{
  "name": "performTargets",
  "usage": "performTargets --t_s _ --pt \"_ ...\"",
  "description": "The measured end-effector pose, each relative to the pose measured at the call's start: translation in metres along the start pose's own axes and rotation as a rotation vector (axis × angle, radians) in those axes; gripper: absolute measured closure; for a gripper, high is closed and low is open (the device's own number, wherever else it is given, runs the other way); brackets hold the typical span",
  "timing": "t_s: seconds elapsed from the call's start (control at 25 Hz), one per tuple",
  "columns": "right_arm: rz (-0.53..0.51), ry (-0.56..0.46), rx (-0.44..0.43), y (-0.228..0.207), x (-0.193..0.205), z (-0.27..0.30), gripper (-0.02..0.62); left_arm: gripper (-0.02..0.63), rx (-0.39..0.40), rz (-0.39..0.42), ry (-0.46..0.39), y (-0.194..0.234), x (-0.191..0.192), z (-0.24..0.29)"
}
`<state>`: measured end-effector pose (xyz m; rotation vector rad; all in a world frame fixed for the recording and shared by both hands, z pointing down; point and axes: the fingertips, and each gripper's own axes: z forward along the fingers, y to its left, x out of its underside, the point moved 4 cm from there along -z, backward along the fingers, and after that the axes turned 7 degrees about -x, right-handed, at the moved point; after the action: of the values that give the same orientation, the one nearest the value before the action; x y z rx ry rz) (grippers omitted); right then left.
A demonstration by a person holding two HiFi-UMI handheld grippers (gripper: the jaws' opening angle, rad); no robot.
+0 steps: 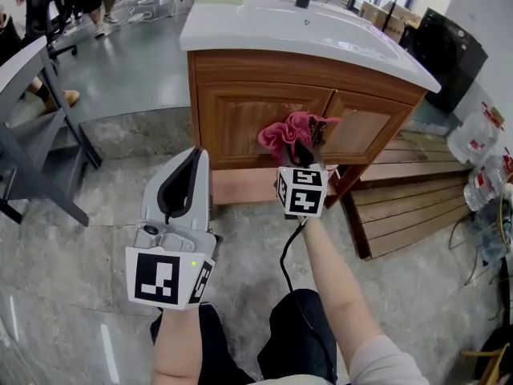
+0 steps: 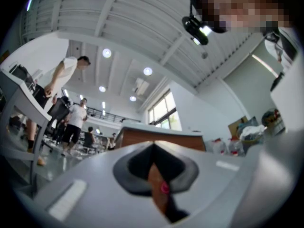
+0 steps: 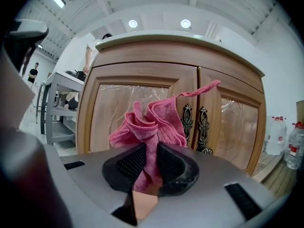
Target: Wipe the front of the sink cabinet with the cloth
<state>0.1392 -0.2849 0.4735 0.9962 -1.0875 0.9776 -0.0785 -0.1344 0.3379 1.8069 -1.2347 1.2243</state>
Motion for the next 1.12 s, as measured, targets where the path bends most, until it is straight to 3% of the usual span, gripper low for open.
performTargets --t_s 0.32,0.8,1.12 --pt "0.082 0.081 -0.02 0.002 0.035 0.007 0.523 0.6 -0.002 0.01 0.003 0.002 -0.001 -0.003" --pt "0.072 0.065 -0.075 0.038 0.017 0.019 0.523 0.6 -0.016 0.023 0.004 0.008 -0.004 -0.008" --pt "0.021 0.049 -0.19 0.092 0.002 0.029 0.523 0.6 -0.031 0.025 0.004 0.014 -0.007 -0.011"
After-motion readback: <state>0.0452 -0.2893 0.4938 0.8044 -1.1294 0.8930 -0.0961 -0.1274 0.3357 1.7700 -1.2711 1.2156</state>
